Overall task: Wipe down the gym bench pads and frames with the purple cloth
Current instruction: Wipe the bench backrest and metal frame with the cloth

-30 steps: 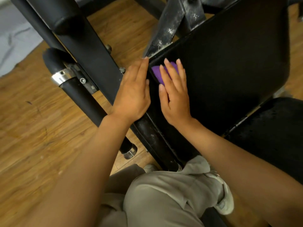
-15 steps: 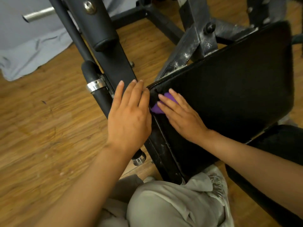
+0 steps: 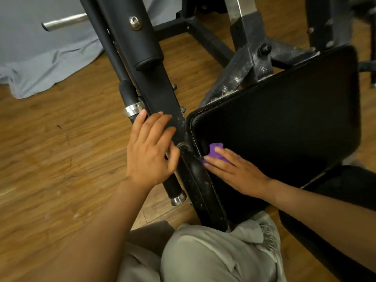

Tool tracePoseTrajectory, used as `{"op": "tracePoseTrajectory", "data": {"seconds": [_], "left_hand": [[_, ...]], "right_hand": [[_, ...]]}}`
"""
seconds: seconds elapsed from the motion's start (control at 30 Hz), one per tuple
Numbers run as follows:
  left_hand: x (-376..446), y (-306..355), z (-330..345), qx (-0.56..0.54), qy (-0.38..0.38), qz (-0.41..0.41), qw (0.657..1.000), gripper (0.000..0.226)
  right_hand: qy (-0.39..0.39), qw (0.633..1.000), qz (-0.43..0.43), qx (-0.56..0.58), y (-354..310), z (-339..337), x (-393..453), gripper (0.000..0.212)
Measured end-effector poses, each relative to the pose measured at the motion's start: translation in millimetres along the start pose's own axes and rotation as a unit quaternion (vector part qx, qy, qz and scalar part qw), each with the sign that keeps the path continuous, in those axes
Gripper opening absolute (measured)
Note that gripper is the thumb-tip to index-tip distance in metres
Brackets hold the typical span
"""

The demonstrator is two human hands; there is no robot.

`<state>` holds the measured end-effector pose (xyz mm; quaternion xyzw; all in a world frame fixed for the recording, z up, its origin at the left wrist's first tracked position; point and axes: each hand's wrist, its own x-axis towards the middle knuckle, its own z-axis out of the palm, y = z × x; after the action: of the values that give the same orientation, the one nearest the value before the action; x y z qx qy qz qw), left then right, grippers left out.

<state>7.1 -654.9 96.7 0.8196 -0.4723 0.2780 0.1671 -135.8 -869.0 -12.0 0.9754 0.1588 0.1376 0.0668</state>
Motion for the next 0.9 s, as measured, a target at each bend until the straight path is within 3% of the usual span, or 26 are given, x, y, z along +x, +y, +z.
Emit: {"op": "tracePoseTrajectory", "data": {"seconds": [0.07,0.17,0.3,0.47,0.6,0.67,0.9], "left_hand": [[-1,-1,3,-0.011,0.023,0.008,1.000,0.026],[-1,-3,4,-0.017,0.034,0.015,0.999,0.027],[-1,-2,4,-0.016,0.027,0.010,0.999,0.027],[-2,-3,4,-0.023,0.032,0.009,0.999,0.027],[-2,-5,6,-0.031,0.033,0.011,0.999,0.028],[-2,-6,6,-0.034,0.035,0.015,0.999,0.029],[-2,-5,8,-0.041,0.048,0.015,0.998,0.025]], "right_hand": [[0.007,1.000,-0.025,-0.011,6,-4,4,0.082],[0.080,0.996,-0.003,0.031,14,-24,53,0.057],[0.138,0.967,0.172,0.124,27,-52,124,0.033],[0.147,0.972,0.157,0.099,62,-54,104,0.026],[0.150,0.926,0.336,0.087,73,-50,89,0.034],[0.161,0.908,0.374,0.097,49,-48,99,0.039],[0.118,0.958,0.232,0.120,5,-39,88,0.049]]}}
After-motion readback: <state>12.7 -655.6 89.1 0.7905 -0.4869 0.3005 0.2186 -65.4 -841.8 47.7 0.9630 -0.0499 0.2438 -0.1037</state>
